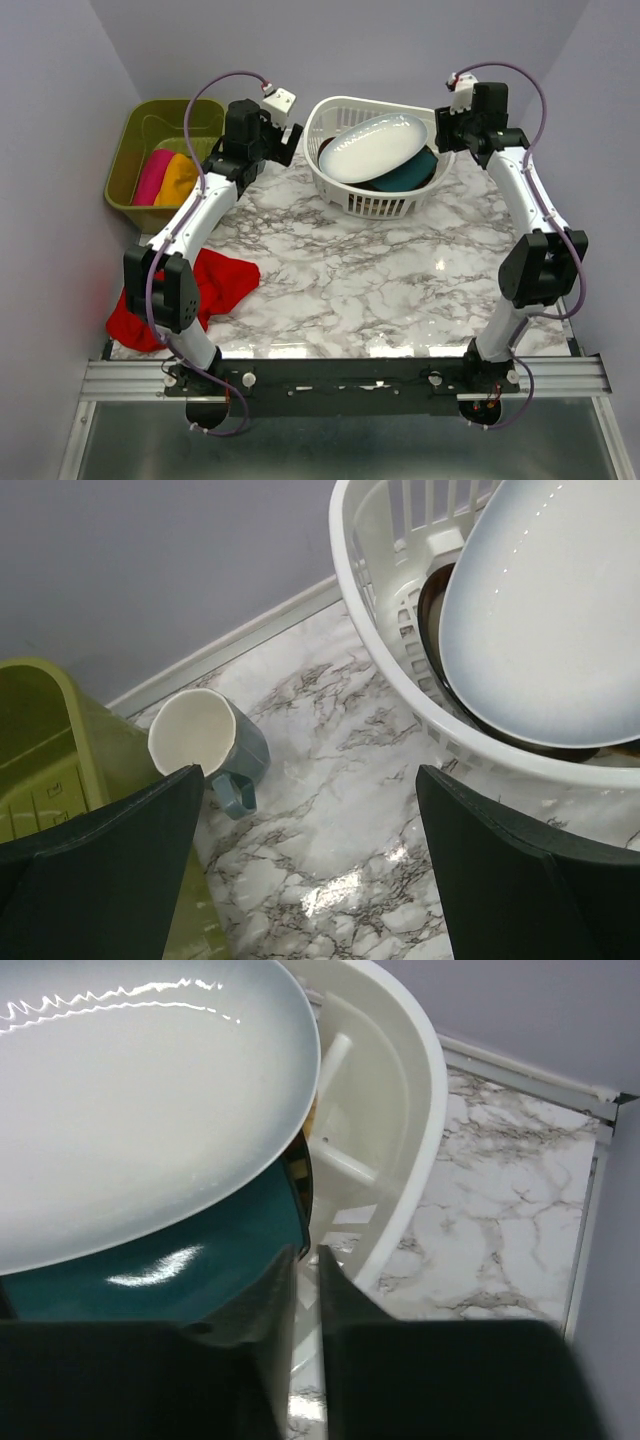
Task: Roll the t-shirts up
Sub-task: Move the bin to the center of the board.
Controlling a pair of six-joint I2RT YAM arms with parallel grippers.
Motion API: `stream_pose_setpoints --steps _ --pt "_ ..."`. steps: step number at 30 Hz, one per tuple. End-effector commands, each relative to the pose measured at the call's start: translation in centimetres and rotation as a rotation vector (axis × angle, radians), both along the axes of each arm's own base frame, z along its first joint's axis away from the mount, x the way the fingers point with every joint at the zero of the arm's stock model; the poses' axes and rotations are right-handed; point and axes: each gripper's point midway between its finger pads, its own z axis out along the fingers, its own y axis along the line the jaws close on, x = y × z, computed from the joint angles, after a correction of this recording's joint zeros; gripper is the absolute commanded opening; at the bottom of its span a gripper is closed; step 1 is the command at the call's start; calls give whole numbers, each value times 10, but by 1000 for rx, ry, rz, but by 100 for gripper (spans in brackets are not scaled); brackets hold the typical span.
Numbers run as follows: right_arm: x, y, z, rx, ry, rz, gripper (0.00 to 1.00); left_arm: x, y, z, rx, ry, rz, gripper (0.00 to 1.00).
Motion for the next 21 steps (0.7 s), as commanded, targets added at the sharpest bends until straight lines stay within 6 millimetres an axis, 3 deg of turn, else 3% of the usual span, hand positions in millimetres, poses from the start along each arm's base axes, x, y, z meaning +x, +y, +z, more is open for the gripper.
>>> stream_pose_setpoints --steps 1,3,5,8,14,15,17,18,19,20,21 --pt "15 8 -29 -52 56 82 1 -20 -1 13 8 -21 -52 99" --pt "20 4 -34 -74 70 75 1 -25 1 9 46 -25 -73 99" --pt "24 0 -60 -102 135 64 1 -27 4 5 66 -28 -75 99" --pt "36 -12 -81 -165 168 21 1 -31 8 2 65 -30 -61 99" --pt "66 -47 -97 -312 119 -120 1 -38 6 -12 17 17 -50 99" --pt "71 -54 -108 -343 131 -141 1 -39 4 -18 13 29 -59 99" --pt "83 -62 -102 -365 99 -174 1 -40 -1 -29 4 55 -81 98" --pt "87 -70 -104 -387 103 -202 1 -40 -10 -44 2 92 -132 94" --pt "88 -76 -122 -402 148 -211 1 -41 -14 -55 13 118 -164 91" --pt "98 -80 -107 -401 114 -232 1 -40 -19 -61 10 135 -194 87" --pt "100 -87 -110 -408 125 -258 1 -38 -26 -82 6 183 -224 80"
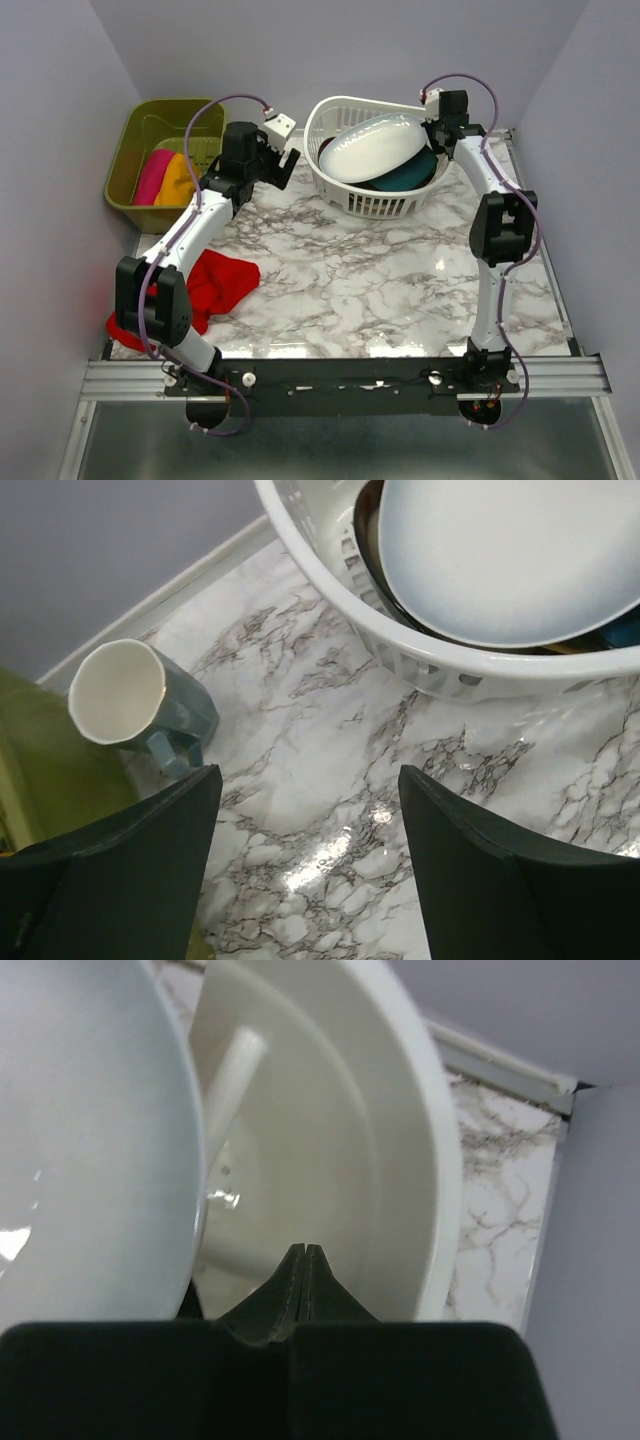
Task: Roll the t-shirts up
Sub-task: Move the bin to the center of the board.
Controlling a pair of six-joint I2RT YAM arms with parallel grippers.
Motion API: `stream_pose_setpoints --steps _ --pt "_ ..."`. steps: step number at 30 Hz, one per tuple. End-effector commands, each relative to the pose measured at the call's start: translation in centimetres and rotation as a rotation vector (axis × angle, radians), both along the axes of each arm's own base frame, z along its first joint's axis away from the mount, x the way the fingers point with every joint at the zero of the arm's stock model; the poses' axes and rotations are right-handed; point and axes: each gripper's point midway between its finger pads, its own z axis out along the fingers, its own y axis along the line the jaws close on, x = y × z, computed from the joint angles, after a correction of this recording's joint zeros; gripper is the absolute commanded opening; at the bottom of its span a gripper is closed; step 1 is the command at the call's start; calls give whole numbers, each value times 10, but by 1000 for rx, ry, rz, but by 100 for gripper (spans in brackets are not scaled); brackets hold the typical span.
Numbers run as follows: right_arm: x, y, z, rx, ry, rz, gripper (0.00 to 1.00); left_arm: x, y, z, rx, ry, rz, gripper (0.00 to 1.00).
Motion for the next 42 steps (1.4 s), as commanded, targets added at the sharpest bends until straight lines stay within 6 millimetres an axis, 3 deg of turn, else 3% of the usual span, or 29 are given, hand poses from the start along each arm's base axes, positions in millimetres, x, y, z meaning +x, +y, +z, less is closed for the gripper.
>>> stream_pose_setpoints --steps 1,2,3,5,6,8,9,11,13,15,23,25,26,28,29,32,33,35,36,38,42 --pt "18 -65 -20 -137 38 -188 1 1 -31 -52 -36 138 -157 77" --pt "20 -71 -20 -138 35 -207 1 8 -35 -53 -48 145 -155 73" --pt "23 -77 -13 -136 17 -226 1 14 -39 -72 -50 187 -158 62" --pt "24 -88 -18 -140 15 -247 1 25 -50 -73 -79 186 -191 52" --pt "23 -90 -21 -153 25 -246 1 31 -55 -89 -83 213 -205 42" --pt "19 -110 -23 -165 31 -283 1 44 -67 -82 -103 185 -239 35" --pt "18 -114 -22 -173 32 -291 1 50 -73 -95 -105 206 -248 29" --pt "14 -126 -23 -179 35 -309 1 57 -88 -84 -134 191 -304 28" --pt "12 -142 -20 -210 31 -332 1 56 -102 -92 -143 213 -352 27" --pt "12 -156 -18 -242 28 -345 1 53 -115 -86 -154 200 -413 27" --pt "16 -245 5 -351 -58 -456 1 32 -170 -81 -141 106 -573 27" --pt "23 -266 20 -413 -119 -473 1 33 -172 -77 -145 99 -565 27" --pt "27 -272 18 -435 -129 -474 1 33 -172 -74 -151 101 -557 27" --pt "38 -283 39 -503 -207 -469 1 33 -166 -75 -139 128 -525 27" --pt "43 -285 36 -526 -223 -461 1 33 -163 -74 -131 134 -518 28" --pt "57 -292 62 -613 -334 -459 1 26 -150 -74 -92 169 -497 29" --pt "61 -295 54 -640 -341 -458 1 24 -146 -70 -83 172 -493 29" --pt "66 -300 65 -733 -392 -459 1 17 -137 -72 -51 202 -486 30" --pt "67 -305 55 -769 -386 -458 1 14 -133 -73 -38 211 -478 30" --pt "65 -316 66 -841 -407 -474 1 7 -125 -68 -26 230 -465 30" --pt "43 -356 44 -852 -336 -552 1 -1 -112 -58 -25 232 -425 31"
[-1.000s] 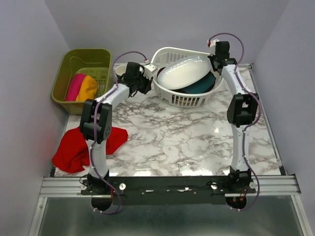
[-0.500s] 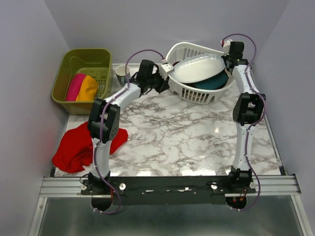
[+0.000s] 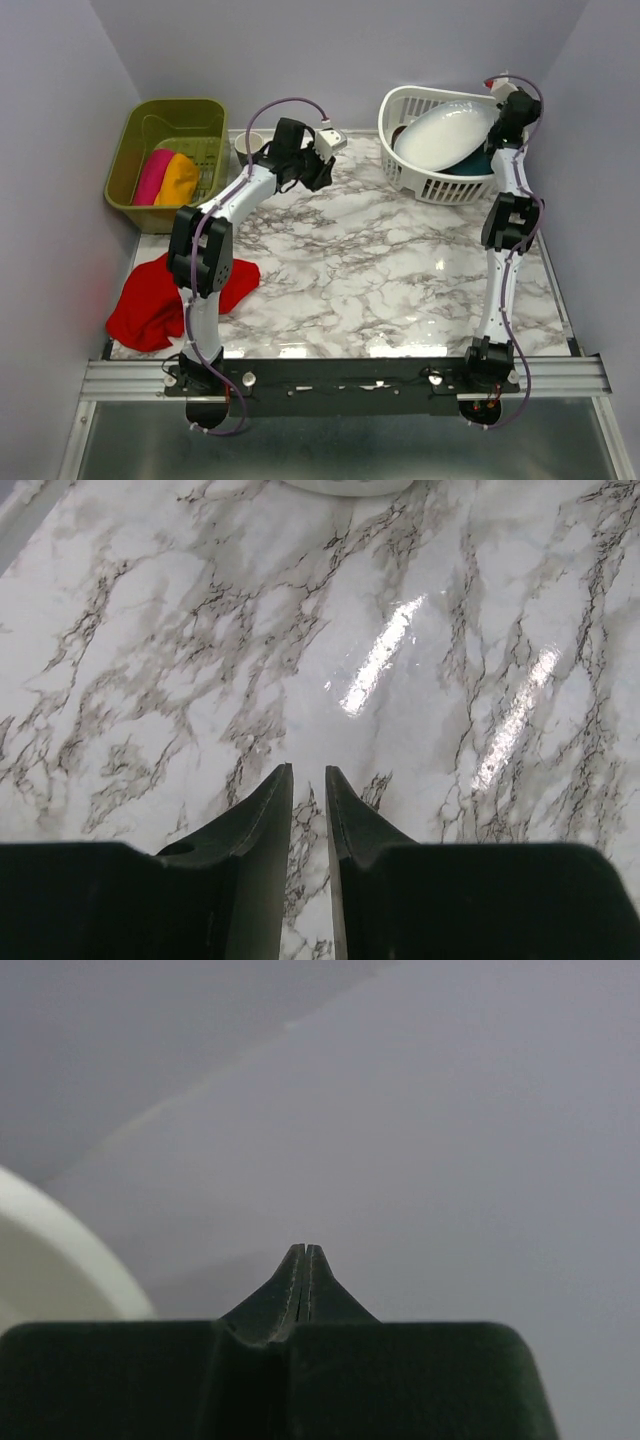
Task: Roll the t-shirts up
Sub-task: Move the bin to the center of the board.
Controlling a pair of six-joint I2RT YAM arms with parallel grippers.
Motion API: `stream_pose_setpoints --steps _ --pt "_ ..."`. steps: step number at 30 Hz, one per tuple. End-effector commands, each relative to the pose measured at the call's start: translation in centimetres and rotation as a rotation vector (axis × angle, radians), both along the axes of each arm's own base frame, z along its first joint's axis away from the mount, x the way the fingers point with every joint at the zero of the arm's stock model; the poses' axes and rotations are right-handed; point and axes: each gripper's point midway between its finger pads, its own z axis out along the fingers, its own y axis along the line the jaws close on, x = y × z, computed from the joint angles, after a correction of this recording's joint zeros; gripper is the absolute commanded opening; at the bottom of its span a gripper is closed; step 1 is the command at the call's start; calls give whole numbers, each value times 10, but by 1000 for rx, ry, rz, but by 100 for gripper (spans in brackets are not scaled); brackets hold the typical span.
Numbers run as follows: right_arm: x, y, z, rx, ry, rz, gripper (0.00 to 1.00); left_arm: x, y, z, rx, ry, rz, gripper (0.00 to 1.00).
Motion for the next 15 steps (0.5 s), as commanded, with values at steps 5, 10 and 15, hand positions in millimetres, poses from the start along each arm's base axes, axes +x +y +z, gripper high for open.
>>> stream_pose_setpoints --steps 5,10,15 --pt "-86 -130 -5 35 -68 -364 1 -15 24 38 23 -43 76 32" --pt "-81 -101 38 158 -215 -299 1 -17 25 40 10 -39 92 34" --pt "-76 -46 75 376 -192 -175 1 -18 28 40 19 -50 95 35"
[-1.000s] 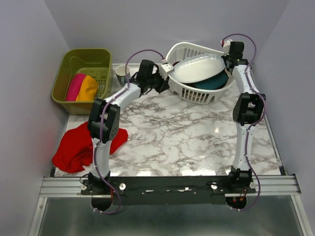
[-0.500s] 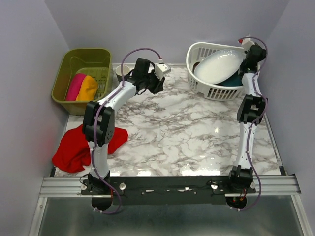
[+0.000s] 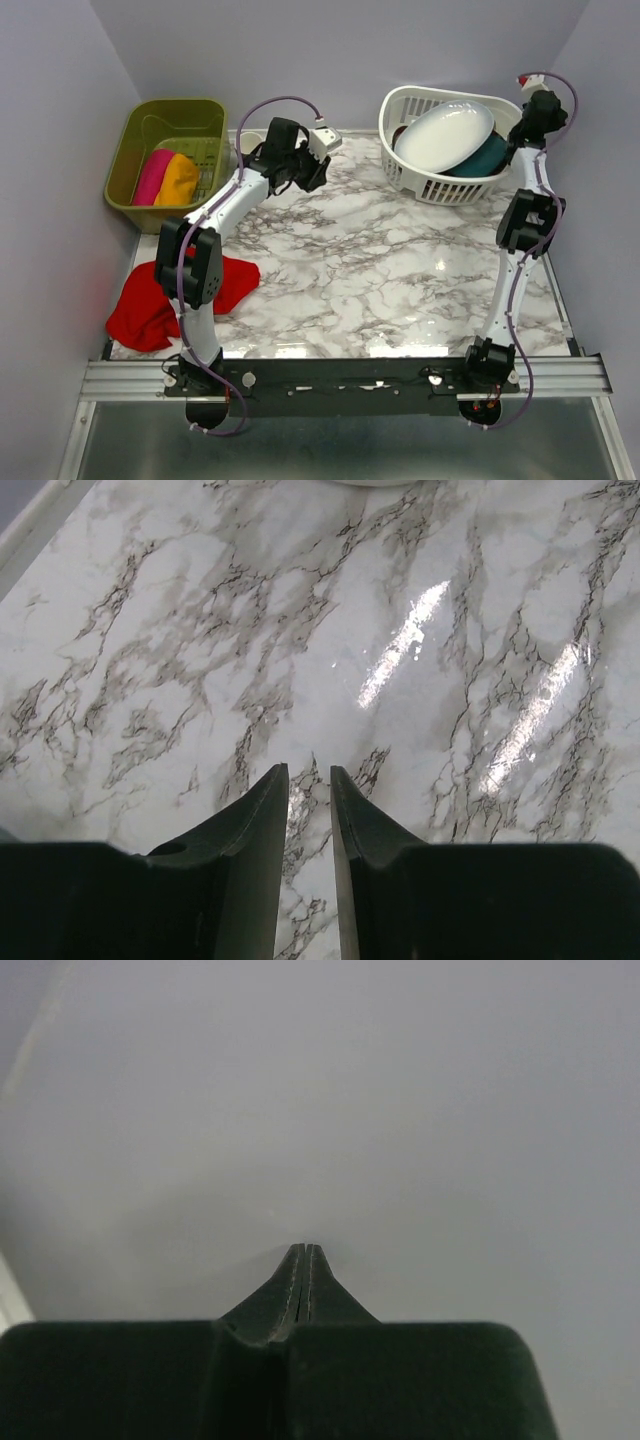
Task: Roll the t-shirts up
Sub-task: Move the bin to the center of the board.
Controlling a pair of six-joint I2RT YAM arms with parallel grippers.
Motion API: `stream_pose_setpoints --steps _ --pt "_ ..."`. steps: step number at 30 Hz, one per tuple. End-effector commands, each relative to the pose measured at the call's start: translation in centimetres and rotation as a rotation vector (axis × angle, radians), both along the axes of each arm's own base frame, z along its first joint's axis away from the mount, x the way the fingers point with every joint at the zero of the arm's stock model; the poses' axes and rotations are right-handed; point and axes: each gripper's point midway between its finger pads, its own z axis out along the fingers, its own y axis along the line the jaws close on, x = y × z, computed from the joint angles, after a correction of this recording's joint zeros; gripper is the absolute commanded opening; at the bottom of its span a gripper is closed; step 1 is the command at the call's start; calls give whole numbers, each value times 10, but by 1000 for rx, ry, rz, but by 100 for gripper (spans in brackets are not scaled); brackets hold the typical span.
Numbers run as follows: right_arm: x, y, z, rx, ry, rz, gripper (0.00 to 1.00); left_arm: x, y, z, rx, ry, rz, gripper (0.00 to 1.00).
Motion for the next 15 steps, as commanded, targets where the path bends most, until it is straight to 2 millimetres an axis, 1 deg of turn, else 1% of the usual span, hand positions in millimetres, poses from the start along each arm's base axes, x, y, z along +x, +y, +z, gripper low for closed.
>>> stream_pose_setpoints --steps 1,2,3,4,5,6,7,8,9,10,12,13,14,15 --pt "-25 36 62 297 -85 58 2 -1 10 13 3 -34 33 35" --pt "-26 45 54 340 -59 83 5 0 13 13 4 -39 37 35" --pt "-28 52 52 371 -46 98 5 -1 16 9 4 -31 43 35" --pt "-31 62 53 401 -38 114 5 -1 18 12 -3 -43 46 35" --pt "-33 67 48 420 -18 127 5 0 22 11 -6 -41 56 35" --pt "-34 73 37 449 14 146 4 -1 25 5 -4 -29 62 35" --pt "-33 86 28 504 44 199 4 -1 27 7 -11 -36 66 35" --pt "-35 93 30 527 53 231 4 0 30 6 -12 -36 75 35" --pt "-34 100 27 548 70 261 3 -1 35 0 -14 -22 89 35" --pt "-34 113 18 600 101 313 2 1 37 2 -20 -28 96 35" --pt "-36 125 8 636 149 362 1 0 42 -2 -22 -15 111 36" --pt "-39 134 -4 674 188 387 1 0 43 -2 -27 -15 114 36" --pt "-40 141 -12 698 215 415 1 0 44 -2 -26 -15 117 36" --pt "-42 145 -21 714 240 420 1 -1 45 -4 -25 -12 120 36"
